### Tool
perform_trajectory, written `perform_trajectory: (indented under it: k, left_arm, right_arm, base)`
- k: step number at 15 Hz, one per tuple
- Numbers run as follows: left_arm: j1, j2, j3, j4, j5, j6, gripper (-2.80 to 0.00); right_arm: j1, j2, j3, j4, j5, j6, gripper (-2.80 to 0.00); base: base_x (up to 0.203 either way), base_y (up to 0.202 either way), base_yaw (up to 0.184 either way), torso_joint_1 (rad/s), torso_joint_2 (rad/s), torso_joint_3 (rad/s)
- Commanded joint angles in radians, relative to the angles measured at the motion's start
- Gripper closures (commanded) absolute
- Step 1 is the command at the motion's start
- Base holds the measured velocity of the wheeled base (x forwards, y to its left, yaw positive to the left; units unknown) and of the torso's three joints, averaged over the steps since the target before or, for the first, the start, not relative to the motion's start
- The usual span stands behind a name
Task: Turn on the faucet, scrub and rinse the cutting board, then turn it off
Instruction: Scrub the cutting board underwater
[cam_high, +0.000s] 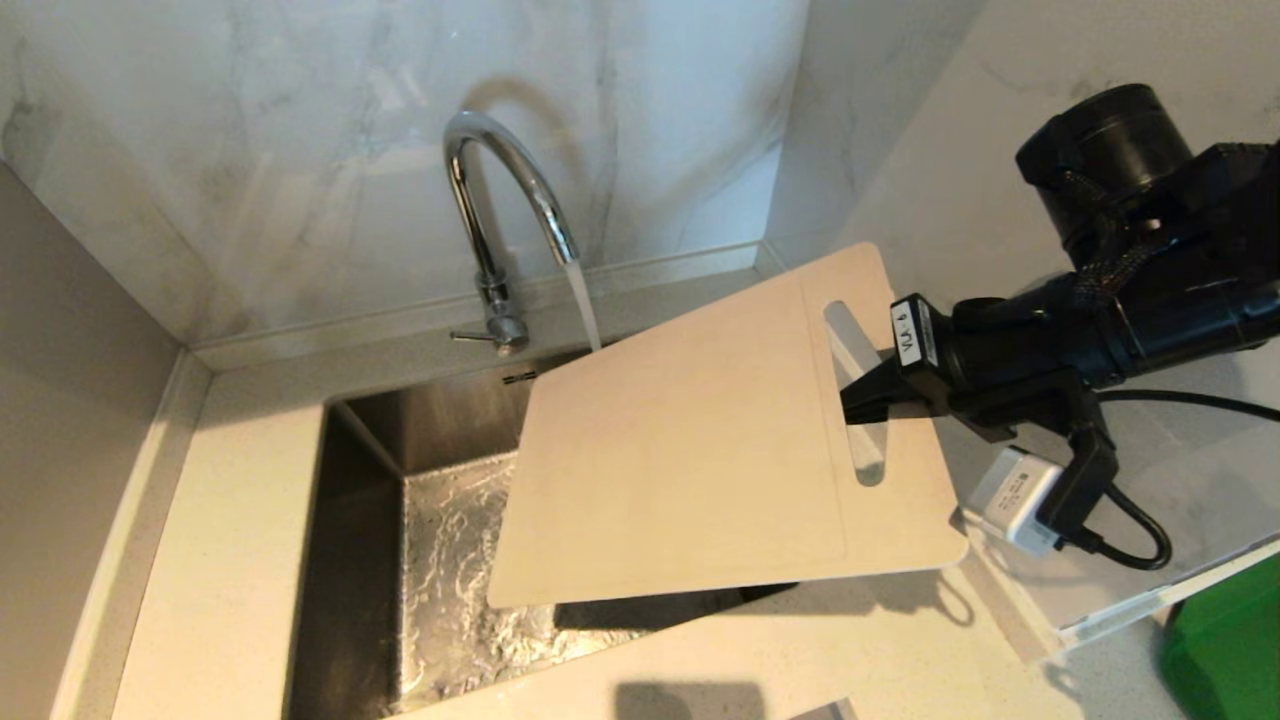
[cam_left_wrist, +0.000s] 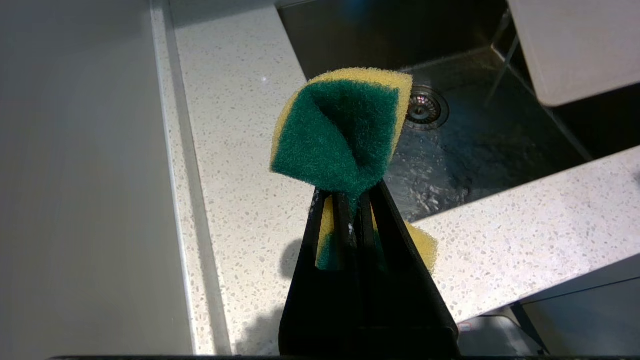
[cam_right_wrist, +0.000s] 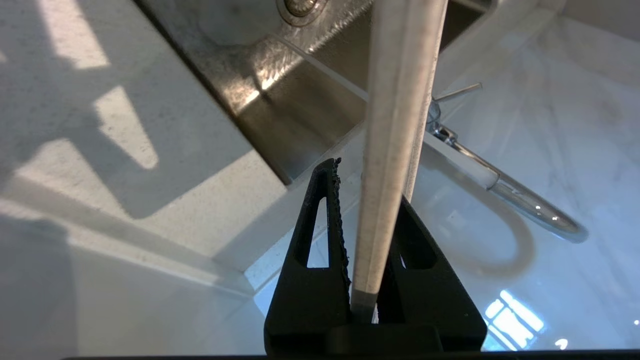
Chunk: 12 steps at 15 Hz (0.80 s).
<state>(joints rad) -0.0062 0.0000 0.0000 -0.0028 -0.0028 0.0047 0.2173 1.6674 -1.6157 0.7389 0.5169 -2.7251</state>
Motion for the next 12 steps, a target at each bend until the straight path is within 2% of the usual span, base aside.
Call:
perform_trajectory:
  k: [1,5,12]
  left_arm:
    - [0.000,-0.003,0.002,0.000,0.000,0.000,0.00]
    - [0.000,-0.003,0.002,0.000,0.000,0.000,0.00]
    - [0.000,-0.003,0.002,0.000,0.000,0.000,0.00]
  right_arm:
    - [0.011,0.077,-0.030,0.003,0.000,-0.017,0.00]
    - [0.011,0.152,-0.092,0.002,-0.022,-0.021,0.00]
    - [0.033,0.245,-0.281,0.005,-0.076,-0.032,0.00]
  base:
    - [0.000,0.000,0.000,0.000,0.00,0.000]
    - [0.000,0.000,0.000,0.000,0.00,0.000]
    - [0.000,0.000,0.000,0.000,0.00,0.000]
